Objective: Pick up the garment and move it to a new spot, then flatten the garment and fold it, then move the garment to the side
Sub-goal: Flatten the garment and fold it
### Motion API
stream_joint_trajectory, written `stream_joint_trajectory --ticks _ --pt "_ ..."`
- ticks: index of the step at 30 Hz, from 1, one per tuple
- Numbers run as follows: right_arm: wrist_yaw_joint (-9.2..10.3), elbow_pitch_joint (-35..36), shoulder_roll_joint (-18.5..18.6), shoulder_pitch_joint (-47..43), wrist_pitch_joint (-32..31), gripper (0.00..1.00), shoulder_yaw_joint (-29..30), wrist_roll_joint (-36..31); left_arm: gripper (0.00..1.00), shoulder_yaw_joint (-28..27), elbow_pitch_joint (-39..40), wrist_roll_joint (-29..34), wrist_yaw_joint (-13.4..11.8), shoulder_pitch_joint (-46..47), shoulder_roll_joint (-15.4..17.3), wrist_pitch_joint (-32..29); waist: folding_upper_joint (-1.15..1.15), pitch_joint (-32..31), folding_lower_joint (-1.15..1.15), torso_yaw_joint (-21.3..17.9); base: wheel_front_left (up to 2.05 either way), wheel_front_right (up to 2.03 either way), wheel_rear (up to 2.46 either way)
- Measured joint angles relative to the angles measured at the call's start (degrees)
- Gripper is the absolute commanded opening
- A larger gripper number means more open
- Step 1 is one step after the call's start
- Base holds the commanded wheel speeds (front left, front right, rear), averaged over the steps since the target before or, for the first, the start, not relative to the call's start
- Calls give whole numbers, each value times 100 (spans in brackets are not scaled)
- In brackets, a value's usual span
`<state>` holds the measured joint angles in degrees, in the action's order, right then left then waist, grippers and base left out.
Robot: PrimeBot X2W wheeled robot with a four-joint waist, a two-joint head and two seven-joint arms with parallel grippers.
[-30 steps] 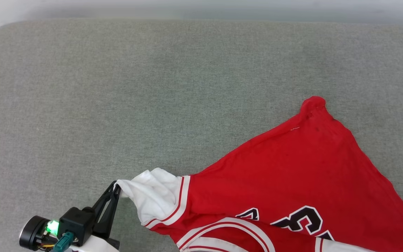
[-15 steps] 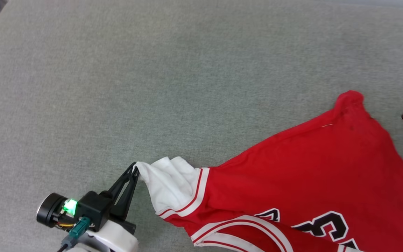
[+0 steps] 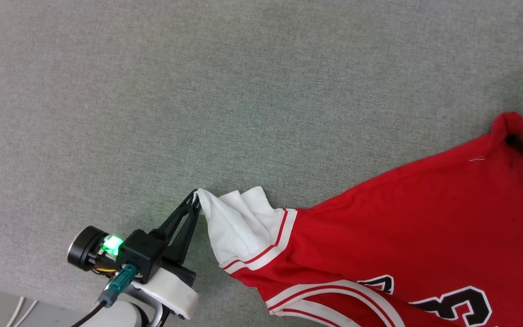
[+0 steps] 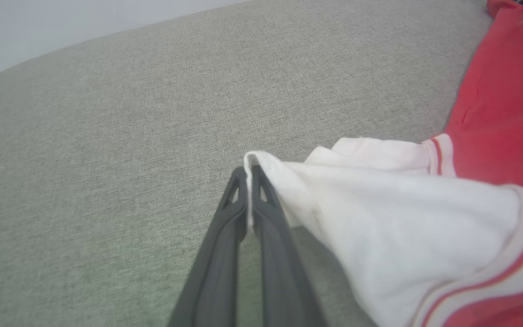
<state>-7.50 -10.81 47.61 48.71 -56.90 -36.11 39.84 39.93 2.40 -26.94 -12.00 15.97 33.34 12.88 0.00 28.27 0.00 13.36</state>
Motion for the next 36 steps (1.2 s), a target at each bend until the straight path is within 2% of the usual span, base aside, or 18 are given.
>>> stream_joint_trajectory --ticks 3,4,5,11,15,21,26,36 --pt "-1 -158 7 48 125 100 -155 86 0 26 -80 5 29 68 -70 19 0 44 0 49 0 0 0" --pt "-1 -199 4 64 199 68 -209 101 0 20 -116 3 27 73 -82 24 0 33 0 47 0 0 0" --pt "-1 -231 3 68 291 2 -266 105 0 20 -153 -2 25 72 -85 29 0 10 0 36 0 0 0" --pt "-3 -323 -4 174 1066 0 -642 159 0 -38 -290 -26 36 71 -77 86 0 -298 0 -79 0 0 0" --pt "-2 -240 29 409 1657 0 -712 193 0 -194 -314 -15 -59 96 2 124 0 -602 0 -193 0 0 0" --pt "-3 -65 29 575 2496 0 -697 220 0 -392 -181 10 -66 412 158 120 0 -1039 0 -473 0 0 0" --pt "-3 27 -54 752 3053 0 -404 43 0 -576 -78 113 -5 1157 208 33 0 -1237 0 -767 0 0 0" --pt "-3 -46 -563 1388 3522 0 509 -575 0 -753 -49 457 478 3449 170 -519 0 -1035 0 -1203 0 0 0"
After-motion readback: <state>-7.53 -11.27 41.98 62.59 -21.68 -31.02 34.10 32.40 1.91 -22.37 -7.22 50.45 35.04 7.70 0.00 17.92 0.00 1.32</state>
